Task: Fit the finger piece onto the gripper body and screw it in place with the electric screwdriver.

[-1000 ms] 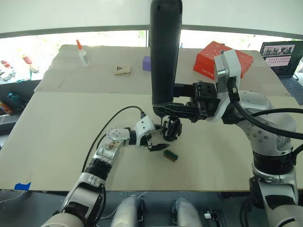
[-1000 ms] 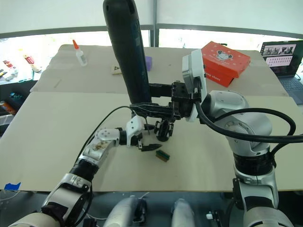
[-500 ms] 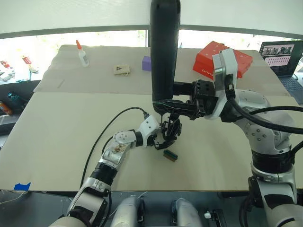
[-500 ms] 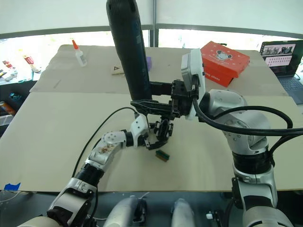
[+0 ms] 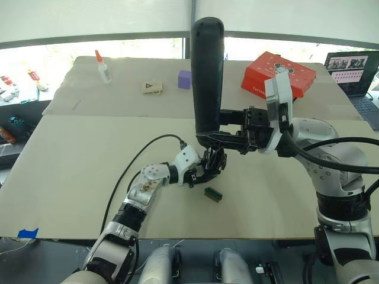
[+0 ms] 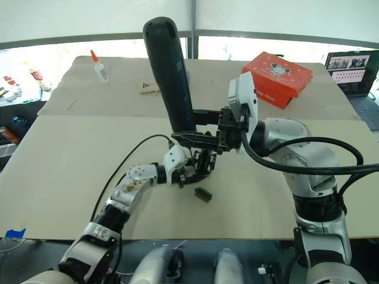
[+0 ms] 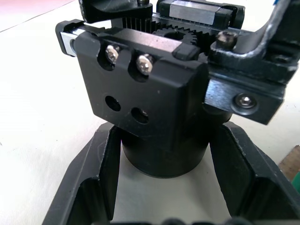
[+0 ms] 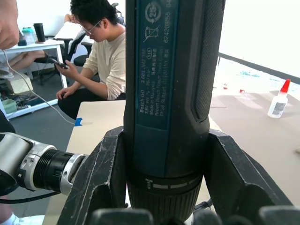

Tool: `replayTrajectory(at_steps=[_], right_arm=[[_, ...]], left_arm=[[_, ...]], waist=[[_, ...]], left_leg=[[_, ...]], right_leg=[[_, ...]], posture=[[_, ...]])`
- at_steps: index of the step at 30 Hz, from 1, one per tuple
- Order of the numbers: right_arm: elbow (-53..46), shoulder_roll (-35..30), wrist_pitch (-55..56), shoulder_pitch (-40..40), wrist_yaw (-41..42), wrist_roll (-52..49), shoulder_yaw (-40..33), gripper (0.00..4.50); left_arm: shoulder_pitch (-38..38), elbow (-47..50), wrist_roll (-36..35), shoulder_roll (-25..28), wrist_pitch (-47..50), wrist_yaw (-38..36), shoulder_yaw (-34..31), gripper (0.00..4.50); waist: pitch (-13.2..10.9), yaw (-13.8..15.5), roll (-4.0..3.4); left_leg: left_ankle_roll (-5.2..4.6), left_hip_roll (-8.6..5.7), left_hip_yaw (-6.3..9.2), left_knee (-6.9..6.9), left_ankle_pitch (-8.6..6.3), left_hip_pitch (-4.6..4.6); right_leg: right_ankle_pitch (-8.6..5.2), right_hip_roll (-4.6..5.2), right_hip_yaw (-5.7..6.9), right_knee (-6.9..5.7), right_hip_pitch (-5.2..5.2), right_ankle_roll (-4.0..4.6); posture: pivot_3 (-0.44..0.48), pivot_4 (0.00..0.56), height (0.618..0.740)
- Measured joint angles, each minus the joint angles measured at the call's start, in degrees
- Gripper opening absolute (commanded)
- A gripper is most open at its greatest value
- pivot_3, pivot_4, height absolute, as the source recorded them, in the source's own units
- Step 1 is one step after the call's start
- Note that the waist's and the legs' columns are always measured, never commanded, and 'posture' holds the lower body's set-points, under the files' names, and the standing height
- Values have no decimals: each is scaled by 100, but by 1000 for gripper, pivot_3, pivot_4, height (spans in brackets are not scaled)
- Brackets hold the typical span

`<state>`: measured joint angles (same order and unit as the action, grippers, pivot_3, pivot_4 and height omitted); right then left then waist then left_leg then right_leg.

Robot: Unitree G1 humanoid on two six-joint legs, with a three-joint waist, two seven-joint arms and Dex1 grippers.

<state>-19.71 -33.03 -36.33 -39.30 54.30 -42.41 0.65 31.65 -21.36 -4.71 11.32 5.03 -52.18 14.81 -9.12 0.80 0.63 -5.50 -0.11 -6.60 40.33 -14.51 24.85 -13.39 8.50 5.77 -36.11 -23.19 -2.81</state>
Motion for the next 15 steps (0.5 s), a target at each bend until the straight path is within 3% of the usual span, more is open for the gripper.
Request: replayTrajectory(at_steps=[15], right_arm=[[26,14,308,105,80,317,1,1922]], left_arm=[[50,-112,4,-1,-103,-51,0,2258]], waist=[[0,6,0]], left_leg=[[0,0,0,1,0,0]], right_leg=[[0,0,0,0,0,0]], posture=[[0,150,740]])
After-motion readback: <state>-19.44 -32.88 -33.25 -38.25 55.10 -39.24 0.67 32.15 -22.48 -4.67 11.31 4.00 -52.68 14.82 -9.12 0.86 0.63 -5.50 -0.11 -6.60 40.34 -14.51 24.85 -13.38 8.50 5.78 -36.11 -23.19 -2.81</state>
